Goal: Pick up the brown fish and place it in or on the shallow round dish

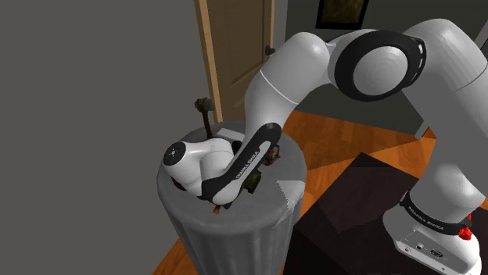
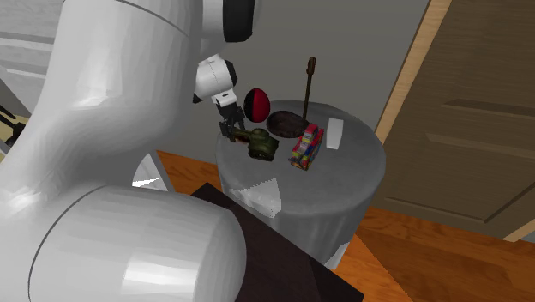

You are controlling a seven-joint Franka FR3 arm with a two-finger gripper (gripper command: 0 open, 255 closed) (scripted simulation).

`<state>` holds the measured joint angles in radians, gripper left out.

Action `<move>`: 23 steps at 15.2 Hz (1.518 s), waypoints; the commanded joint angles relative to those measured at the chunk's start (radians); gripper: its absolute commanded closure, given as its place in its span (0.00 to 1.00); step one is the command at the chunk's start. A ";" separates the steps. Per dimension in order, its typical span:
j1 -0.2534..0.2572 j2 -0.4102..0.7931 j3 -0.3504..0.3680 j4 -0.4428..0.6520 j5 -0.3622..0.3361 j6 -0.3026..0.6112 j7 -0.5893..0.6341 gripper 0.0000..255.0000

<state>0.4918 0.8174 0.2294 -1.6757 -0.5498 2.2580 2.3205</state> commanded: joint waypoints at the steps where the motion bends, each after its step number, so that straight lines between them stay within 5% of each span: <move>1: 0.000 0.001 0.000 0.000 0.000 0.001 0.000 0.00; 3: 0.000 0.001 0.000 0.000 0.000 0.001 0.000 0.00; 4: 0.000 0.001 0.000 0.000 0.000 0.001 0.000 1.00; 12: 0.003 0.018 -0.002 0.021 -0.001 -0.003 -0.002 1.00; 23: -0.019 -0.104 0.028 -0.033 0.033 -0.068 -0.032 1.00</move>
<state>0.4741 0.7244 0.2548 -1.7050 -0.5207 2.1982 2.2917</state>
